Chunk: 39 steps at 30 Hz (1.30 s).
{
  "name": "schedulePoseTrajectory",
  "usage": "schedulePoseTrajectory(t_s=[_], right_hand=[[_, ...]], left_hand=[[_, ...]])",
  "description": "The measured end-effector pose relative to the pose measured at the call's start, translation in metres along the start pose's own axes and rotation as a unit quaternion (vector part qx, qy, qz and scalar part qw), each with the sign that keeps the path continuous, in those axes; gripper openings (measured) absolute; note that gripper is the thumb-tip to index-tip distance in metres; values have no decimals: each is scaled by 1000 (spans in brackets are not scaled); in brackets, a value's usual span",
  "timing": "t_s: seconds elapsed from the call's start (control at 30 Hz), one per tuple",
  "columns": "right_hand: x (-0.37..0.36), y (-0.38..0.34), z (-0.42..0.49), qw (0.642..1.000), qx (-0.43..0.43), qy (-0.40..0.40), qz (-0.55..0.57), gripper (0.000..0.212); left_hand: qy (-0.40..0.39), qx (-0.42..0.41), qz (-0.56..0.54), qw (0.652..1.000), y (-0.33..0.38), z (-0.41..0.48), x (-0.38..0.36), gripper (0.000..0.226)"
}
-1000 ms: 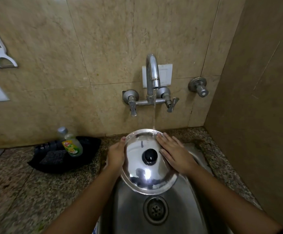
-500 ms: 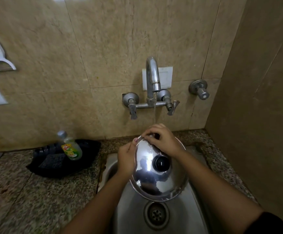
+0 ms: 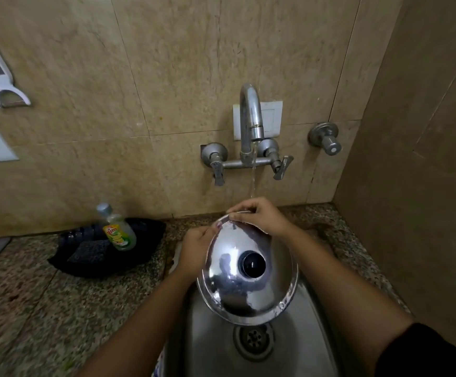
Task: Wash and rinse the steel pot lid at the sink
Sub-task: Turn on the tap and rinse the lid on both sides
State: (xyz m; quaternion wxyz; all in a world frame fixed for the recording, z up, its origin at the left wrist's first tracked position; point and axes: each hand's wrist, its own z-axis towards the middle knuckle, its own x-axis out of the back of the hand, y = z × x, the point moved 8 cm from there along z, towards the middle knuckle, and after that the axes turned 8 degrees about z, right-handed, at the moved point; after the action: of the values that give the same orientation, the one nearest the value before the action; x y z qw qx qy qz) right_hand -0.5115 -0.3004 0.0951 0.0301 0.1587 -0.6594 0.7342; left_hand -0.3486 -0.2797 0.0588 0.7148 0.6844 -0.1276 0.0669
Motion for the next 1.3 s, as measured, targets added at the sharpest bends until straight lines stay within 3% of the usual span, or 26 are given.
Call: schedulePoseTrajectory(t_s=[0.13, 0.2, 0.27, 0.33, 0.4, 0.47, 0.63, 0.77, 0.83, 0.9, 1.0, 1.07, 1.17, 1.3], right_hand=[[31, 39, -30, 984, 4, 177, 4, 25], [34, 58, -53, 977, 9, 207, -53, 27], [24, 61, -78, 960, 60, 182, -205, 31], [5, 58, -98, 920, 143, 112, -347, 48], [-15, 63, -111, 890, 177, 22, -421, 67], [-27, 66, -115, 872, 191, -24, -450, 71], [-16, 30, -114, 917, 244, -1, -315, 37], [-3, 29, -94, 975, 126, 2, -186, 11], [-8, 37, -85, 990, 73, -12, -120, 7], [-14, 53, -76, 999, 11, -23, -27, 16], [-12, 78, -66, 995, -51, 22, 86, 29], [-10, 97, -61, 987, -99, 60, 108, 35], [-11, 116, -57, 972, -157, 111, 131, 18], [1, 123, -51, 953, -208, 195, 107, 33]], left_hand=[[88, 62, -50, 993, -29, -8, 22, 35], [127, 89, -51, 987, -44, -16, 34, 39], [146, 103, -37, 983, -52, -22, 44, 41], [153, 141, -43, 977, -57, -25, 48, 39], [164, 193, -51, 966, -64, -28, 52, 39], [146, 242, -63, 957, -76, -29, 50, 36], [-36, 391, -129, 911, -119, -58, 19, 32], [-145, 455, -161, 863, -149, -98, -4, 48], [-146, 435, -212, 863, -152, -102, -13, 51], [-140, 380, -305, 862, -141, -99, -22, 49], [-120, 328, -424, 836, -128, -93, -23, 70], [-119, 292, -398, 861, -123, -88, -19, 69], [-91, 259, -308, 911, -122, -81, -13, 58], [-12, 280, -282, 918, -138, -66, -7, 68]])
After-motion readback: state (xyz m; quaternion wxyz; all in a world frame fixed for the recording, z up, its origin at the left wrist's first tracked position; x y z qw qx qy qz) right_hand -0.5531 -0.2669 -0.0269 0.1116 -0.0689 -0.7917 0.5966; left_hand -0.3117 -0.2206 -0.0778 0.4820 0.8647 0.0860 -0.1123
